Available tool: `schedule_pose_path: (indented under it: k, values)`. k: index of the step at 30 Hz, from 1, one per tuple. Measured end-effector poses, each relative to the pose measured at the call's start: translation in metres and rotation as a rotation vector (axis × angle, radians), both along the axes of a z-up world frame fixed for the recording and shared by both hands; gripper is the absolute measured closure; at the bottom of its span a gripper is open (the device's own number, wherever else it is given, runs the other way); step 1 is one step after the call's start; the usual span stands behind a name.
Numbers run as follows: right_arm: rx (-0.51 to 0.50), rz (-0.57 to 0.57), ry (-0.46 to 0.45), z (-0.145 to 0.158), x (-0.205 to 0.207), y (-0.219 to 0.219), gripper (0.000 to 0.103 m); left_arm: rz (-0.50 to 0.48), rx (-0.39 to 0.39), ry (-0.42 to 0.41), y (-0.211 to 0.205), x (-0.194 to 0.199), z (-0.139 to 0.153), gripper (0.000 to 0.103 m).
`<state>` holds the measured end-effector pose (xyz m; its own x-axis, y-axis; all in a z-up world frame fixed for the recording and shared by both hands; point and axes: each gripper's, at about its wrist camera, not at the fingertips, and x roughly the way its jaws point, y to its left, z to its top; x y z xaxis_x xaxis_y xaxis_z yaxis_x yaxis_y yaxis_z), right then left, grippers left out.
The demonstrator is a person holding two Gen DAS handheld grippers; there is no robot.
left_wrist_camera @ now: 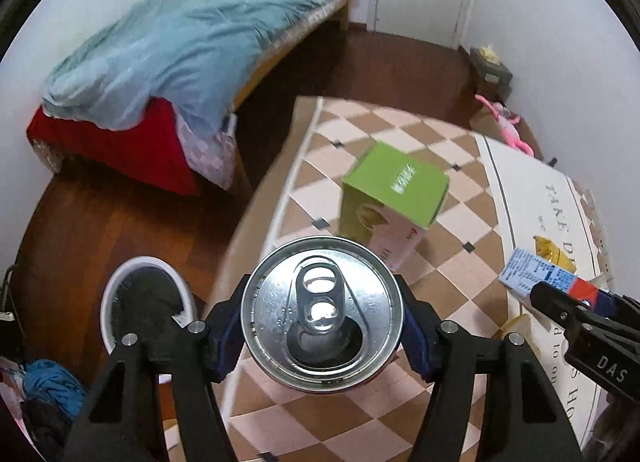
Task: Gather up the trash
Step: 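Carry the can and milk carton over the bin and release both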
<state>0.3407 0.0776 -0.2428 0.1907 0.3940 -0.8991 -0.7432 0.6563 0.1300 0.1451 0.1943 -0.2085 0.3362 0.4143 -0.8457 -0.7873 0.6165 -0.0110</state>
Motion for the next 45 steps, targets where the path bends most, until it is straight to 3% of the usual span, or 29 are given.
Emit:
schedule_pose_path:
  k: [7,13,17,21,26,29,35,36,37,39,42,45]
  values:
    - [0.07,0.071,-0.003,0.026,-0.041,0.024,0.04,0.062,0.093,-0.027,0.018,-0.051,0.043,0.041]
    - [0.145,0.182,0.031,0.046,-0.101,0.07,0.041,0.159,0.151,-0.047,0.057,-0.126,0.077,0.041]
    - [0.162,0.27,0.067,0.041,-0.151,0.115,0.041,0.22,0.141,-0.048,0.085,-0.176,0.081,0.041]
    - [0.136,0.337,0.119,0.014,-0.198,0.16,0.041,0.296,0.078,-0.032,0.121,-0.224,0.06,0.041]
    - [0.044,0.393,0.206,-0.045,-0.248,0.213,0.041,0.376,-0.083,-0.032,0.175,-0.268,0.002,0.041]
    - [-0.007,0.403,0.241,-0.074,-0.264,0.236,0.041,0.392,-0.196,-0.028,0.203,-0.278,-0.037,0.041]
    - [-0.082,0.412,0.251,-0.119,-0.285,0.278,0.041,0.418,-0.342,-0.016,0.233,-0.292,-0.096,0.039]
    - [-0.088,0.413,0.253,-0.123,-0.288,0.284,0.041,0.426,-0.361,-0.012,0.235,-0.295,-0.103,0.034]
    - [-0.098,0.412,0.255,-0.129,-0.289,0.291,0.041,0.435,-0.37,-0.009,0.235,-0.298,-0.107,0.018]
    - [-0.112,0.408,0.268,-0.142,-0.291,0.302,0.041,0.462,-0.39,-0.021,0.234,-0.308,-0.115,0.003]
    - [-0.119,0.405,0.288,-0.155,-0.292,0.315,0.039,0.51,-0.389,-0.01,0.227,-0.324,-0.12,0.003]
    - [-0.128,0.404,0.305,-0.165,-0.293,0.318,0.017,0.549,-0.353,0.02,0.218,-0.34,-0.118,0.003]
